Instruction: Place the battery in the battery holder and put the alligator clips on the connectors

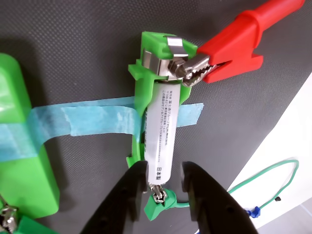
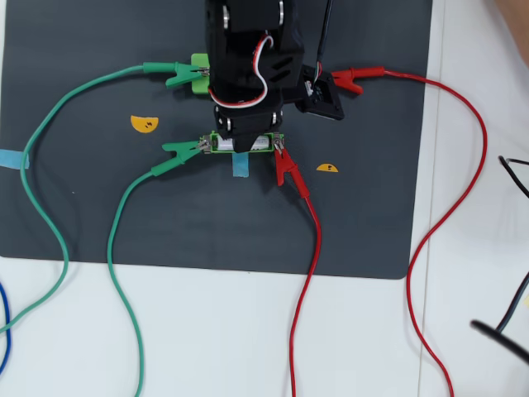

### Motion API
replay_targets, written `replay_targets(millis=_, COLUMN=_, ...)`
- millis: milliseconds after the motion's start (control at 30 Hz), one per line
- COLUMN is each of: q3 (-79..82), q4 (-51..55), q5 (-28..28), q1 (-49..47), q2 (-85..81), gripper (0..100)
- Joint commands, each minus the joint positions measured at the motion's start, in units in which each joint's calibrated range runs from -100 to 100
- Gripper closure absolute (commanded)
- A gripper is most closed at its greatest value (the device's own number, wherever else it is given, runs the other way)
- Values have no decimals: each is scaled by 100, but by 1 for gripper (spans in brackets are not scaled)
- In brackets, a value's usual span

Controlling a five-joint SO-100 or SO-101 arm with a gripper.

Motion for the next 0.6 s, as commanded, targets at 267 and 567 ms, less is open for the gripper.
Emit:
replay_targets(millis=267, q3=-41, q4=-28, q5=11, q1=-37, q2=-106, gripper=95)
replay_targets(millis=567, q3=-32, q4=-62, q5=17, q1=34, q2=-106, gripper=99)
